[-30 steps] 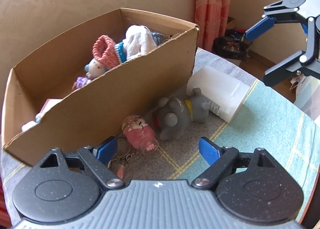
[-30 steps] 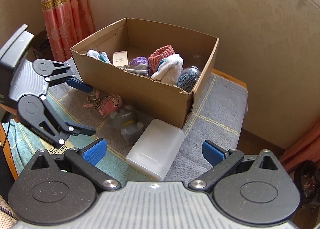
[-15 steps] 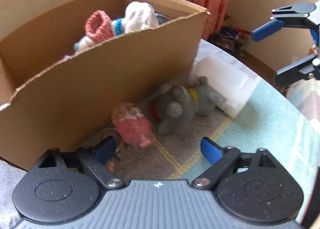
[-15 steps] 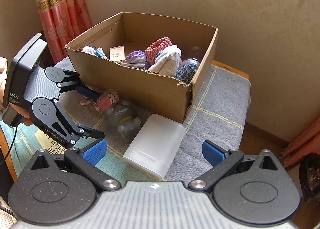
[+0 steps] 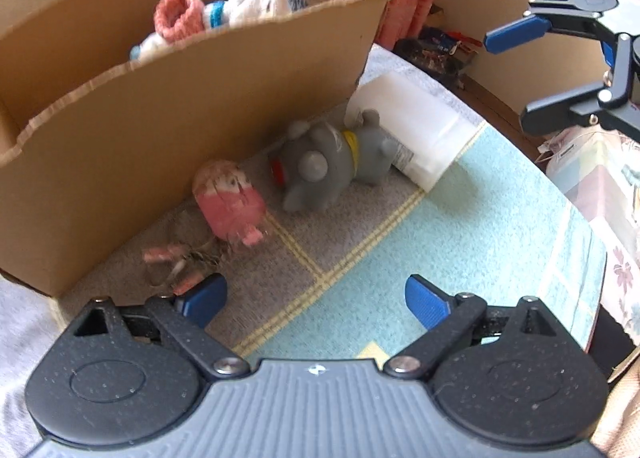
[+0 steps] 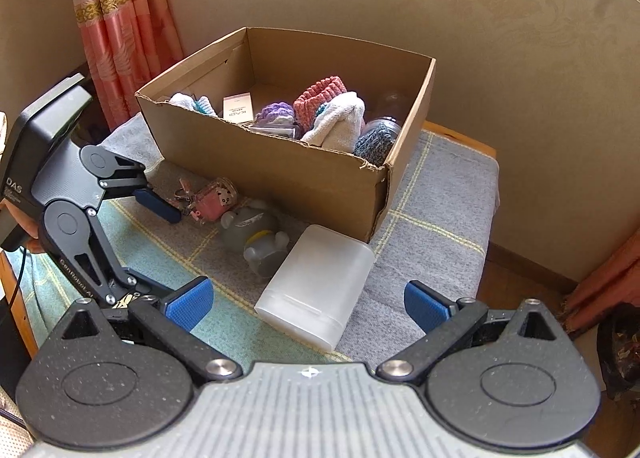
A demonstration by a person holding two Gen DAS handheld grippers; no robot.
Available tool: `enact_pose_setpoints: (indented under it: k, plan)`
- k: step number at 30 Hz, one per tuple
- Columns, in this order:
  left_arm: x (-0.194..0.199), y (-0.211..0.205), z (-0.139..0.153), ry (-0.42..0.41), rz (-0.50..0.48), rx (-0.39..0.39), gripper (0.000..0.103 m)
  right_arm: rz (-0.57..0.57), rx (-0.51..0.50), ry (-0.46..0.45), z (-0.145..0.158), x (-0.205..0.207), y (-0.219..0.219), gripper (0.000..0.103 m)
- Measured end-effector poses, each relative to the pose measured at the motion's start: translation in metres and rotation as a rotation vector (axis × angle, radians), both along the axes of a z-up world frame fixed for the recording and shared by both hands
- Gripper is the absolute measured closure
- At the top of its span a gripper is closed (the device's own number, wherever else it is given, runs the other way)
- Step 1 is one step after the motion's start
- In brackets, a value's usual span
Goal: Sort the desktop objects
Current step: 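Move left tool toward pink keychain bottle while right tool grips white plastic container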
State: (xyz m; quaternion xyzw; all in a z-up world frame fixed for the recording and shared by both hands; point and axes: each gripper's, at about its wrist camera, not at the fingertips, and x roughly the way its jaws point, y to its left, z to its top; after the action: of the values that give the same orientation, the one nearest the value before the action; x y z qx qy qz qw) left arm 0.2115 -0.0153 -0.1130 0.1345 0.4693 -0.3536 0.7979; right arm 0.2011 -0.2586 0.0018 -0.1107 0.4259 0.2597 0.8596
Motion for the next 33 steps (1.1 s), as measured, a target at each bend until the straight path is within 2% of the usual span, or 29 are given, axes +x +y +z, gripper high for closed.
enact_pose_setpoints:
  k: [3,9,14,18,26,33]
  plan:
    - [0.004,-0.003,0.008,-0.083,0.0,-0.029,0.008,-0.008,0.004,-0.001,-0.001,-0.001,-0.001,0.0]
    - [0.022,-0.012,-0.006,-0.093,0.021,-0.017,0.008,-0.009,0.011,0.009,-0.001,-0.003,-0.002,0.0]
    - [0.023,-0.014,-0.017,-0.066,0.023,-0.008,0.003,-0.006,0.007,0.007,0.0,-0.002,-0.001,0.0]
    - [0.007,-0.012,-0.017,-0.072,-0.016,0.047,0.003,0.002,0.008,0.007,-0.001,0.0,0.0,0.0]
    - [-0.028,0.01,-0.016,-0.026,0.019,0.02,0.003,0.021,0.008,0.017,-0.009,0.007,0.01,0.0]
    - [-0.033,0.039,-0.019,0.01,0.082,-0.009,0.003,0.015,0.005,0.041,-0.02,0.03,0.018,0.0]
